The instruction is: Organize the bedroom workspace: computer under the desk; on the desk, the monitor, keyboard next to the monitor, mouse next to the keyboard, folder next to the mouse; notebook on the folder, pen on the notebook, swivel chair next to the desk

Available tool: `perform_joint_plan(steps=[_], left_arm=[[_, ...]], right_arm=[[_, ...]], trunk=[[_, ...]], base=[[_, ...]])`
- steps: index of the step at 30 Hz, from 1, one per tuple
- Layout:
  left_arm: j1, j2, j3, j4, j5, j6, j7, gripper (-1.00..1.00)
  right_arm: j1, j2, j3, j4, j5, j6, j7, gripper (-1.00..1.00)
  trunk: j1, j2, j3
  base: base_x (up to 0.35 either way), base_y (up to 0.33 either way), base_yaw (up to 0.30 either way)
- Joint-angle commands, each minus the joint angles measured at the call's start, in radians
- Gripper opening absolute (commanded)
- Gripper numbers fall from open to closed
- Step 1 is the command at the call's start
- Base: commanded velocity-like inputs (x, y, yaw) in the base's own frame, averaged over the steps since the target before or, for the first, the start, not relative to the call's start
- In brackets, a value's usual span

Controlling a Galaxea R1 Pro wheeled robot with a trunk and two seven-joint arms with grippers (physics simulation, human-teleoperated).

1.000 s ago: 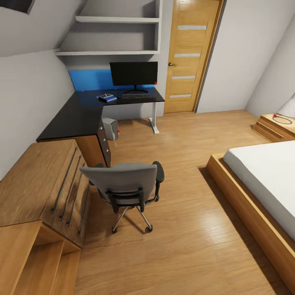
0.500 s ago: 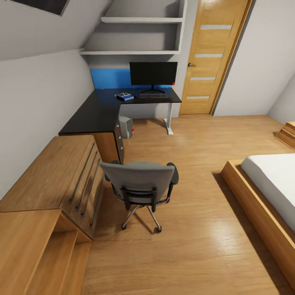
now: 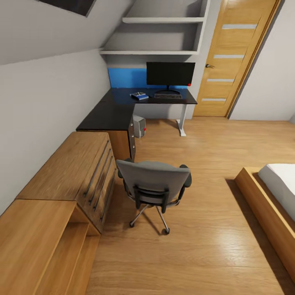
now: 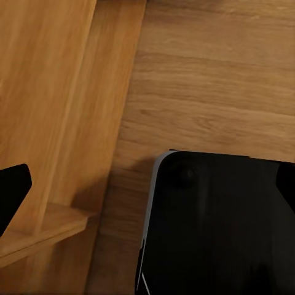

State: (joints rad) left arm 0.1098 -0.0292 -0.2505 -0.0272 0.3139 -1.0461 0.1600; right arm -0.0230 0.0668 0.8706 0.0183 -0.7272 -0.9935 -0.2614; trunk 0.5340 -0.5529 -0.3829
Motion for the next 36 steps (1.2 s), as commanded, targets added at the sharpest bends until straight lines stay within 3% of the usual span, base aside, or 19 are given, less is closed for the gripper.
perform_joint_plan(steps=[1, 36], left_arm=[[0.001, 0.000, -0.009, -0.002, 0.004, -0.001, 0.008, 1.00], [0.001, 0.000, -0.009, -0.002, 0.004, -0.001, 0.007, 1.00]], right_arm=[[-0.001, 0.001, 0.008, 0.002, 0.002, -0.002, -0.009, 1.00], [-0.001, 0.001, 0.008, 0.003, 0.005, 0.015, -0.007, 1.00]], trunk=[[0.000, -0.001, -0.001], [0.000, -0.001, -0.001]], base=[[0.000, 0.000, 0.093], [0.000, 0.049, 0.010]])
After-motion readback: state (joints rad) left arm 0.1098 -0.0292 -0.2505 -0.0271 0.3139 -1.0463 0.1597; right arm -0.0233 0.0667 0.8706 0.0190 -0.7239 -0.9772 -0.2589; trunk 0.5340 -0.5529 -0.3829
